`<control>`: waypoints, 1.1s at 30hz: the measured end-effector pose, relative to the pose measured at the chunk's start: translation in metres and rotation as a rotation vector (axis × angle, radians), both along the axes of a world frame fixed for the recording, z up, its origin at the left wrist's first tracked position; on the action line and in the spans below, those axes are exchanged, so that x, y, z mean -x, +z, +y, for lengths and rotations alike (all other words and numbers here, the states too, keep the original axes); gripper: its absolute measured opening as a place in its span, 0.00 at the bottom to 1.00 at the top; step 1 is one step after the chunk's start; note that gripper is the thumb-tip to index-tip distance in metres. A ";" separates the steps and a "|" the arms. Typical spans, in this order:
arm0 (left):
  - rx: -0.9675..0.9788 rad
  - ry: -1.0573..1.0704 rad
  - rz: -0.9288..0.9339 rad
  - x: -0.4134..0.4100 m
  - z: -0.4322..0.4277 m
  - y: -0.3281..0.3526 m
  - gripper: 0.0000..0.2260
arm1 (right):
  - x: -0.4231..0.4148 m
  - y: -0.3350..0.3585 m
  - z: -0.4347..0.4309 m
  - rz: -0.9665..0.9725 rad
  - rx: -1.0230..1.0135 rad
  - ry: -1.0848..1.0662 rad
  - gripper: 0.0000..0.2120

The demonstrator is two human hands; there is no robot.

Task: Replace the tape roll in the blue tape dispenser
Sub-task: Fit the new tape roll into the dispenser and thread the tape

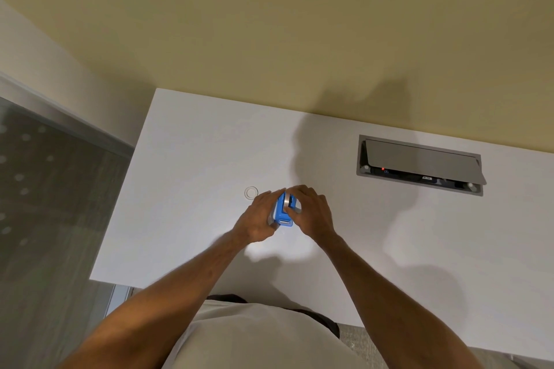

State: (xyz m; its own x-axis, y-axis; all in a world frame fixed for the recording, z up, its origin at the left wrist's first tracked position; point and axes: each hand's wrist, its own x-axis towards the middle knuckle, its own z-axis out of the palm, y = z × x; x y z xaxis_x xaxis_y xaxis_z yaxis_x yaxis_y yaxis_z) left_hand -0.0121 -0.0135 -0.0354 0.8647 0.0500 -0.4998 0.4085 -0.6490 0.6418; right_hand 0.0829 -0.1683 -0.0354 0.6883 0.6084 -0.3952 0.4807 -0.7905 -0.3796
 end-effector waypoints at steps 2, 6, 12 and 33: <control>-0.010 -0.003 0.007 0.000 0.000 -0.001 0.34 | 0.000 0.000 0.000 -0.010 0.004 0.005 0.27; -0.018 -0.009 0.021 0.001 0.001 -0.004 0.35 | 0.000 0.000 0.000 -0.024 0.008 0.011 0.26; -0.026 -0.019 0.016 0.001 0.004 -0.005 0.37 | 0.003 -0.002 0.001 -0.013 0.023 0.011 0.24; -0.067 0.051 -0.033 -0.014 -0.002 -0.008 0.22 | -0.001 -0.002 0.002 -0.091 0.002 0.060 0.21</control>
